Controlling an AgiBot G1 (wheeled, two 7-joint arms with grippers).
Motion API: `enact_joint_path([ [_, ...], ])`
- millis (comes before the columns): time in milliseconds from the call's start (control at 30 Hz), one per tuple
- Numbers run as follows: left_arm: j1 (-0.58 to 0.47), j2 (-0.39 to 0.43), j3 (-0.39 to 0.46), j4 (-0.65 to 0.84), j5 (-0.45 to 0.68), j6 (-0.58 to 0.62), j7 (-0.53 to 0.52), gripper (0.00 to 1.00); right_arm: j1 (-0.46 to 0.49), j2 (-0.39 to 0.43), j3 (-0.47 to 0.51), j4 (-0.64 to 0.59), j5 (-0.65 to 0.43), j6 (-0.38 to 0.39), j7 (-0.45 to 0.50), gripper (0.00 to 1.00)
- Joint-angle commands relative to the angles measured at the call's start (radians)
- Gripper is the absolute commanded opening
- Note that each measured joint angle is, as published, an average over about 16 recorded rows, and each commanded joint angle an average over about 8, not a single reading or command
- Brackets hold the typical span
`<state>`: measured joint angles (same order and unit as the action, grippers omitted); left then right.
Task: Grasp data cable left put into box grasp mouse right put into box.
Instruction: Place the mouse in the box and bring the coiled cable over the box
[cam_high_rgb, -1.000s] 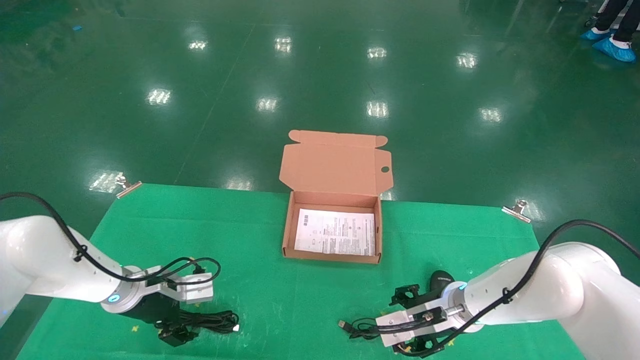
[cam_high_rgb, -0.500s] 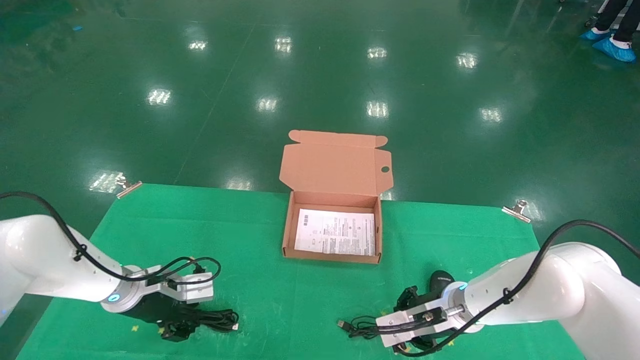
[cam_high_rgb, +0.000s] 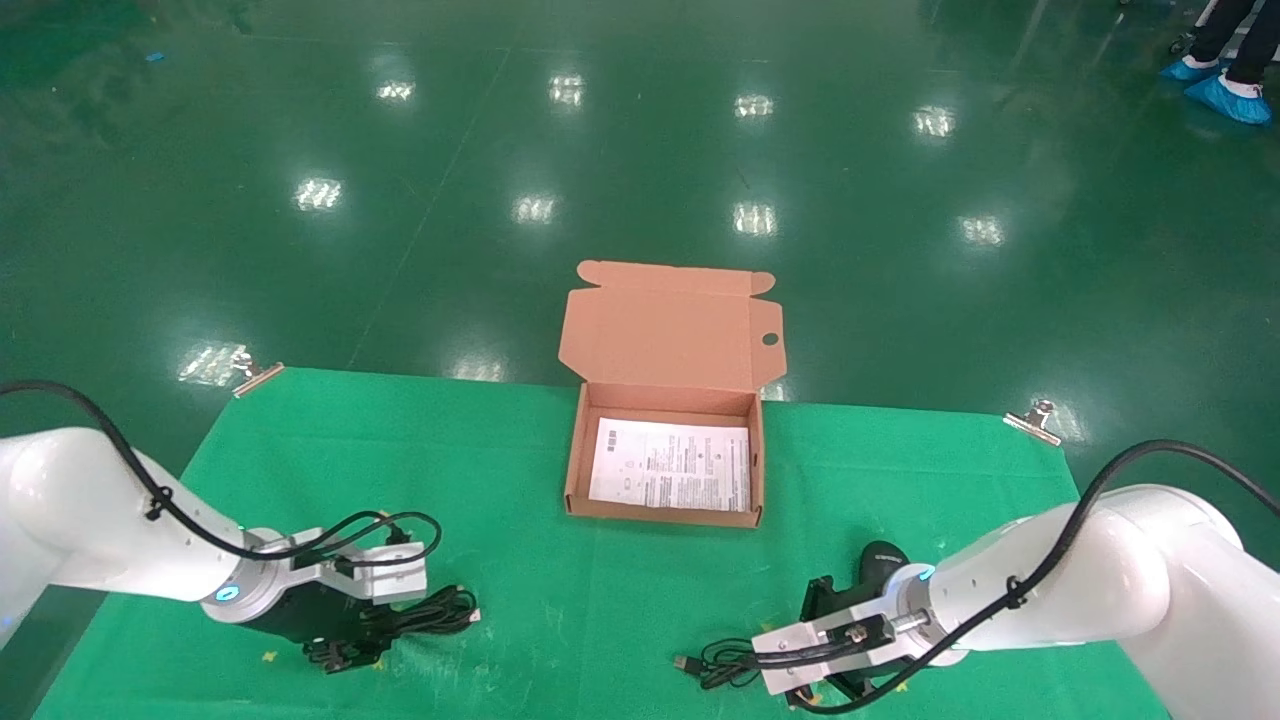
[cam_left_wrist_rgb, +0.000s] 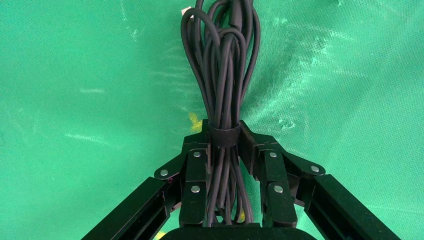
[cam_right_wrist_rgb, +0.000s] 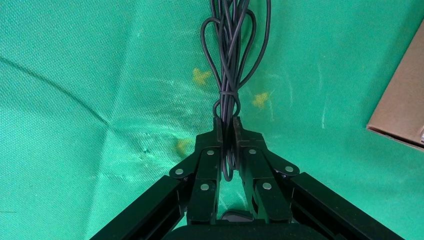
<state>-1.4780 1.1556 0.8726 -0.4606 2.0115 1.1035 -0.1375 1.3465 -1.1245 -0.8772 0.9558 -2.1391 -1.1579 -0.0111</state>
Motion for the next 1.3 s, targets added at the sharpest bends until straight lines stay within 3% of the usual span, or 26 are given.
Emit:
enact_joint_path([
  [33, 0.002, 0.002, 0.001, 0.003, 0.001, -0.001, -0.002, 0.00, -0.002, -0.003, -0.003, -0.001, -0.003, 0.001, -0.004, 0.00],
  [200, -0.015, -0.025, -0.011, -0.037, -0.019, 0.017, 0.018, 0.00, 0.015, 0.030, 0.027, 0.013, 0.026, -0.009, 0.036, 0.00],
  [400, -0.037, -0.101, -0.047, -0.171, -0.065, 0.038, 0.041, 0.00, 0.060, 0.127, 0.113, 0.091, 0.097, -0.020, 0.144, 0.00],
  [567, -0.049, -0.154, -0.063, -0.328, -0.054, 0.011, 0.019, 0.00, 0.115, 0.194, 0.189, 0.135, 0.139, 0.008, 0.222, 0.00],
  [733, -0.061, -0.187, -0.072, -0.493, -0.010, -0.030, -0.038, 0.00, 0.192, 0.212, 0.247, 0.132, 0.160, 0.054, 0.253, 0.00],
  [1000, -0.091, -0.175, -0.080, -0.653, 0.092, -0.098, -0.134, 0.00, 0.322, 0.122, 0.311, 0.072, 0.224, 0.148, 0.233, 0.00],
  [1300, -0.147, -0.082, -0.082, -0.611, 0.193, -0.181, -0.193, 0.00, 0.433, -0.069, 0.320, -0.127, 0.271, 0.249, 0.118, 0.00],
])
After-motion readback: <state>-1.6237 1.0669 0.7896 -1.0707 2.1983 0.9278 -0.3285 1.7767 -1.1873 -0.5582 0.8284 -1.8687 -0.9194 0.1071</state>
